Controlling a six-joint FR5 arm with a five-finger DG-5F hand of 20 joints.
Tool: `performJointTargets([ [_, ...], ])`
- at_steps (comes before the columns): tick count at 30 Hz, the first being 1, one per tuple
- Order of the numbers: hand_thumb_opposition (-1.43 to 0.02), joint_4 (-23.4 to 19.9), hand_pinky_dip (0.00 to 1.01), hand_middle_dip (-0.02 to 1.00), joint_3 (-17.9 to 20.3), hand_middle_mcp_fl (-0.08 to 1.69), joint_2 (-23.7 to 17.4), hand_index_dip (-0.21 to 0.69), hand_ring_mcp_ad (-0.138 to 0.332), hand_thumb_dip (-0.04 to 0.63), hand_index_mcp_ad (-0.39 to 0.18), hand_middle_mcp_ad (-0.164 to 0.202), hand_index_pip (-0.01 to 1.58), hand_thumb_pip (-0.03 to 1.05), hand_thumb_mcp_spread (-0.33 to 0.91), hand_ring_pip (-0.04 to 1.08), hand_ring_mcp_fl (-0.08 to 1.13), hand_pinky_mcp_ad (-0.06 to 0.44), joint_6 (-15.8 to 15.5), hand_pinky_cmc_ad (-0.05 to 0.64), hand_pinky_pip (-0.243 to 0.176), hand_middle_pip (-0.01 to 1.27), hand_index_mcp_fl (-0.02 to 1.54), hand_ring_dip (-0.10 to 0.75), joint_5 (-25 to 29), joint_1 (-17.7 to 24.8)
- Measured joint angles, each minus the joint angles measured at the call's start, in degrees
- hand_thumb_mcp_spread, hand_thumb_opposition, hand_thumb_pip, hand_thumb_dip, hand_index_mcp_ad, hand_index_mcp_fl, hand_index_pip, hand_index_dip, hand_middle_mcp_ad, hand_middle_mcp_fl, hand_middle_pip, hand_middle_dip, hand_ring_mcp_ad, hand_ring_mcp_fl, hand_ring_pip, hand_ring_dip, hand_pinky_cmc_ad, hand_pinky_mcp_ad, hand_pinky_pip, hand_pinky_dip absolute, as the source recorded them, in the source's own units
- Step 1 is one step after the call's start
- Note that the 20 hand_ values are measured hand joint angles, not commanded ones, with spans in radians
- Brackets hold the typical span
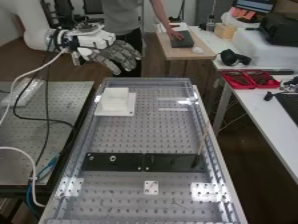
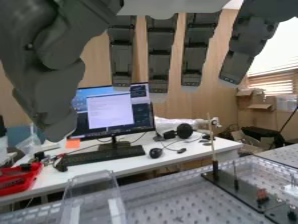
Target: Grab the bearing and place it in the white container
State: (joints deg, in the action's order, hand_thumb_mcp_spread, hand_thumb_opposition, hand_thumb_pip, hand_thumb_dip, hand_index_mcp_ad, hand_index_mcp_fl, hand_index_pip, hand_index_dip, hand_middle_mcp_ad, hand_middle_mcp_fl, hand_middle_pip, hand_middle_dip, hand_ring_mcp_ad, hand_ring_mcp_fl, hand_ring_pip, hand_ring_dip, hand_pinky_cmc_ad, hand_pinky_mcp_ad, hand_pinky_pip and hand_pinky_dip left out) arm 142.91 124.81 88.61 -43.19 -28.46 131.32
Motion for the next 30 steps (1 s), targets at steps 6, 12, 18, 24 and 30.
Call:
performJointTargets([
  [6, -0.7, 2.6, 0.6, 0.57, -2.1, 0.17, -1.4, 0.171, 0.161, 0.126, -0.113, 0.044, 0.28, 0.48, 0.19, 0.24, 0.03, 0.361, 1.0, 0.429, -0.105, 0.21, 0.12, 0.393, -6.1, -6.6],
  [12, -0.7, 5.1, 0.54, 0.48, -4.9, 0.15, -1.2, 0.197, 0.169, 0.08, -0.113, 0.051, 0.17, 0.43, 0.19, 0.13, 0.02, 0.379, 3.6, 0.452, -0.075, 0.17, 0.18, 0.298, -14.7, -13.5],
  [18, -0.7, 7.0, 0.47, 0.42, -8.2, 0.15, -0.2, 0.197, 0.175, 0.08, -0.11, 0.052, 0.12, 0.43, 0.19, 0.12, 0.01, 0.377, 5.9, 0.447, -0.075, 0.16, 0.19, 0.239, -24.5, -20.6],
  [24, -0.7, 9.9, 0.4, 0.39, -12.1, 0.15, 1.3, 0.194, 0.176, 0.063, -0.11, 0.058, 0.11, 0.44, 0.19, 0.12, 0.01, 0.379, 6.6, 0.445, -0.075, 0.16, 0.19, 0.195, -35.6, -27.7],
  [30, -0.7, 13.4, 0.36, 0.38, -16.2, 0.15, 3.1, 0.169, 0.175, 0.063, -0.11, 0.056, 0.1, 0.47, 0.19, 0.12, 0.01, 0.379, 6.1, 0.449, -0.075, 0.14, 0.17, 0.183, -46.3, -33.6],
])
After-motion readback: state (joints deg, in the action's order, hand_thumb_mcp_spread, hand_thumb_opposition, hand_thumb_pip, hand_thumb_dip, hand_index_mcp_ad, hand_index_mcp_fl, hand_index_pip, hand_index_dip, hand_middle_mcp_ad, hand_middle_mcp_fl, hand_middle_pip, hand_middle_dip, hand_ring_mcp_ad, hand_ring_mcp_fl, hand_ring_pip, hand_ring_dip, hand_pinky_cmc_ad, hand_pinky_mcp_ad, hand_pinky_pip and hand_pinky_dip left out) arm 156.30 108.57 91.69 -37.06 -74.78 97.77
